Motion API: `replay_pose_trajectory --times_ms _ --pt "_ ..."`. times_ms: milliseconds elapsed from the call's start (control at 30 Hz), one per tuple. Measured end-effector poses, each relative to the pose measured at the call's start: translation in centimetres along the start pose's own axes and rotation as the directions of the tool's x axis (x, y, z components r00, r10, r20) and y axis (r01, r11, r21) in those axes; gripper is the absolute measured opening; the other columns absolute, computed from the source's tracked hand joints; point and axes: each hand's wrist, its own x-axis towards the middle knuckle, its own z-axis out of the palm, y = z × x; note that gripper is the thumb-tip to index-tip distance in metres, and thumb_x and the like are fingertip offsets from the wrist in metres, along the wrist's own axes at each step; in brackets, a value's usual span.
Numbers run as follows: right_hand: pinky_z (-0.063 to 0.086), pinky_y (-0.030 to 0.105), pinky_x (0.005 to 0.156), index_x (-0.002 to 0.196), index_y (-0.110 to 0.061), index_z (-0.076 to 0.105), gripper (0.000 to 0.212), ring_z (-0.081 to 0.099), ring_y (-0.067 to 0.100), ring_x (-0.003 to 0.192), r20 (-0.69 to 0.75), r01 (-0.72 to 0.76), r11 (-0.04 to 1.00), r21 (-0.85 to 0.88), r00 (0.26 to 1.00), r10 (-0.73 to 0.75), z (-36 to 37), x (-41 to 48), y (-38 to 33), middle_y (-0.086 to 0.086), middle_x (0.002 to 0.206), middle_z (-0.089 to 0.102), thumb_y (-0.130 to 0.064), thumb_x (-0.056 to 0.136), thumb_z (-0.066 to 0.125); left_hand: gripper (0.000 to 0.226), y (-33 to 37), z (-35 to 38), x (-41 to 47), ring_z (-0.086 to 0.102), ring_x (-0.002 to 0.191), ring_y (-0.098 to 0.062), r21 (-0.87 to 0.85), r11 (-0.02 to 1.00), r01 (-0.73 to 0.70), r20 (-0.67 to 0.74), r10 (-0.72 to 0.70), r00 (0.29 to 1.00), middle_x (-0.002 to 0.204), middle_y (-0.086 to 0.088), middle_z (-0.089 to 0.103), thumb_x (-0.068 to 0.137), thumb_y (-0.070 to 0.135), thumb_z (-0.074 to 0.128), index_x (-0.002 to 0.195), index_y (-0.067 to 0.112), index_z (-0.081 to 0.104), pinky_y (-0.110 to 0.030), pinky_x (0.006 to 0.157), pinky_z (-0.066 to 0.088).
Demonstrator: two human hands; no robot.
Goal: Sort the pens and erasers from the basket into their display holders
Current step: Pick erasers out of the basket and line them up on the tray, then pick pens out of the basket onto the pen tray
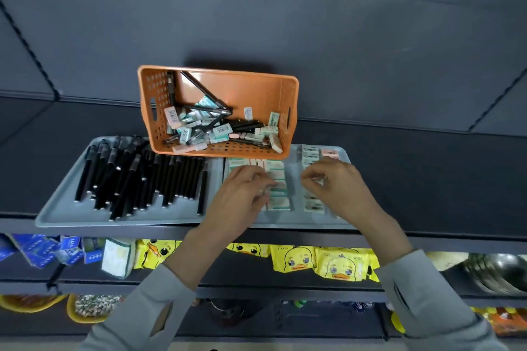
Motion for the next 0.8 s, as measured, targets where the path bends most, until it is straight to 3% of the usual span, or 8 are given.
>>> replay_pose_trajectory --times_ms 100,233,367,467,533,667,800 --pt "0.049 0.027 0.078 0.113 -0.016 0.071 0.028 0.063 0.012 0.084 -0.032 0.088 0.996 0.034 0.996 -0.087 0.8 3.4 -2.8 0.001 0.105 0.068 -0.005 0.088 0.066 0.036 -1.9 -2.2 0.6 0.055 0.109 -0.025 0.058 0.993 0.101 -0.118 -0.094 0.989 0.116 -0.003 0.061 0.079 0.005 0.074 0.114 0.014 0.069 -0.037 0.09 0.05" --pt "0.047 0.041 0.094 0.138 -0.012 0.052 0.048 0.057 0.032 0.116 0.05 0.106 0.992 -0.064 0.993 -0.103 3.1 8.9 -5.8 0.013 0.131 0.057 0.0 0.091 0.054 0.045 -5.6 -6.0 2.6 0.053 0.111 -0.039 0.238 0.932 0.274 -0.227 -0.221 0.949 0.123 -0.015 0.057 0.079 0.005 0.075 0.122 0.007 0.064 -0.048 0.094 0.046" --pt "0.044 0.044 0.102 0.143 -0.01 0.039 0.054 0.046 0.036 0.127 0.133 0.055 0.976 -0.208 0.991 -0.027 4.9 13.3 -7.2 0.014 0.142 0.045 -0.01 0.093 0.058 0.063 -9.5 -7.6 5.1 0.047 0.118 -0.045 0.448 0.806 0.387 -0.129 -0.369 0.92 0.133 -0.022 0.049 0.08 0.025 0.077 0.135 0.008 0.051 -0.052 0.101 0.039" --pt "0.035 0.044 0.112 0.15 -0.015 0.029 0.067 0.036 0.034 0.137 0.129 0.13 0.977 -0.169 0.986 -0.109 5.8 15.2 -7.9 0.008 0.153 0.032 -0.013 0.092 0.062 0.072 -10.9 -7.2 6.4 0.04 0.127 -0.041 0.497 0.744 0.446 -0.031 -0.498 0.866 0.144 -0.019 0.035 0.086 0.039 0.068 0.143 0.012 0.034 -0.049 0.106 0.036" --pt "0.033 0.043 0.114 0.151 -0.017 0.029 0.065 0.037 0.03 0.138 0.143 0.183 0.976 -0.122 0.976 -0.165 6.5 16.3 -8.5 0.005 0.154 0.032 -0.016 0.094 0.06 0.07 -11.1 -6.6 7.0 0.04 0.128 -0.038 0.488 0.737 0.467 -0.004 -0.533 0.846 0.145 -0.017 0.032 0.089 0.041 0.062 0.144 0.011 0.031 -0.046 0.108 0.032" --pt "0.044 0.039 0.104 0.134 -0.018 0.055 0.04 0.053 0.025 0.121 0.139 0.167 0.984 -0.062 0.978 -0.157 7.5 17.4 -9.3 0.005 0.133 0.053 -0.021 0.095 0.061 0.054 -11.2 -6.4 7.3 0.048 0.123 -0.033 0.475 0.784 0.4 -0.012 -0.449 0.894 0.139 -0.01 0.045 0.091 0.029 0.063 0.14 0.012 0.046 -0.04 0.107 0.033" --pt "0.047 0.032 0.085 0.117 -0.016 0.066 0.023 0.061 0.022 0.105 0.07 0.147 0.984 -0.098 0.988 -0.141 7.5 18.0 -9.2 0.004 0.114 0.064 -0.021 0.095 0.06 0.041 -11.7 -6.8 7.3 0.057 0.11 -0.035 0.442 0.796 0.414 -0.06 -0.434 0.899 0.13 0.001 0.054 0.088 0.016 0.065 0.128 0.021 0.058 -0.041 0.084 0.054"
